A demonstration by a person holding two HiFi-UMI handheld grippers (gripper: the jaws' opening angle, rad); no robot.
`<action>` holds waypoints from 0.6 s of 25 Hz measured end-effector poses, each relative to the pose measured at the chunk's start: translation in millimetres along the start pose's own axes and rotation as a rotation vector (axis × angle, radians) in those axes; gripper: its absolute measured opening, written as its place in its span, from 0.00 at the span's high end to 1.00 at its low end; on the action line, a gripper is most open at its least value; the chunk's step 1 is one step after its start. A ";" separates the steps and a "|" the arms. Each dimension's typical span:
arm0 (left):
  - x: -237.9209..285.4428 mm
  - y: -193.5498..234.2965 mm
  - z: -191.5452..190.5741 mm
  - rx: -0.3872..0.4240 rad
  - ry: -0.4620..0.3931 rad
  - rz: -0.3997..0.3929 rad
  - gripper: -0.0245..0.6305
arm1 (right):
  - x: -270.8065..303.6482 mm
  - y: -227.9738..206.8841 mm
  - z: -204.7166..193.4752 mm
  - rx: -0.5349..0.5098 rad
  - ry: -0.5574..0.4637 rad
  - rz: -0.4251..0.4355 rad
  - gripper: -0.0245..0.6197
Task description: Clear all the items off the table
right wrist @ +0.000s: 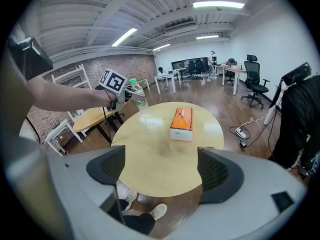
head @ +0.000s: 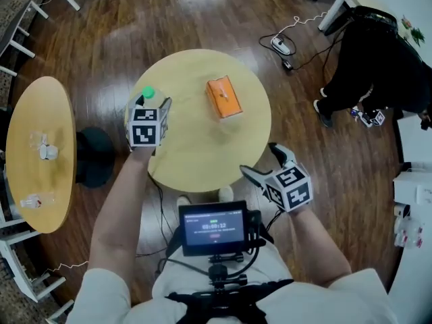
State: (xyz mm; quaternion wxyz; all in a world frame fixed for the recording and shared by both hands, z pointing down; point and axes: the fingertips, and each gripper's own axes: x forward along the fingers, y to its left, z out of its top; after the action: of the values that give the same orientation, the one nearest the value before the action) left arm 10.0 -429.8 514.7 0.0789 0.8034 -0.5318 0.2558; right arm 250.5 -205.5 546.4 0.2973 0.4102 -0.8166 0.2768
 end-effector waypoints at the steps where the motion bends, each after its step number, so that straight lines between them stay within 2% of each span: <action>1: -10.3 3.4 1.4 -0.009 -0.002 0.007 0.50 | 3.0 1.8 4.7 -0.010 -0.007 0.015 0.24; 8: -114.1 53.7 -9.2 -0.063 0.006 0.107 0.50 | 36.5 51.0 32.1 -0.135 -0.010 0.164 0.24; 15: -217.4 122.4 -60.4 -0.142 0.007 0.208 0.50 | 65.1 108.5 57.1 -0.292 -0.006 0.191 0.24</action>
State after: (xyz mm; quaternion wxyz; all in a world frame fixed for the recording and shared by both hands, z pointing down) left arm -185.3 -280.3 441.0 0.1105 0.7355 -0.6286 0.2273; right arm 113.5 -222.8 531.9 0.3235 0.2843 -0.8842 0.1811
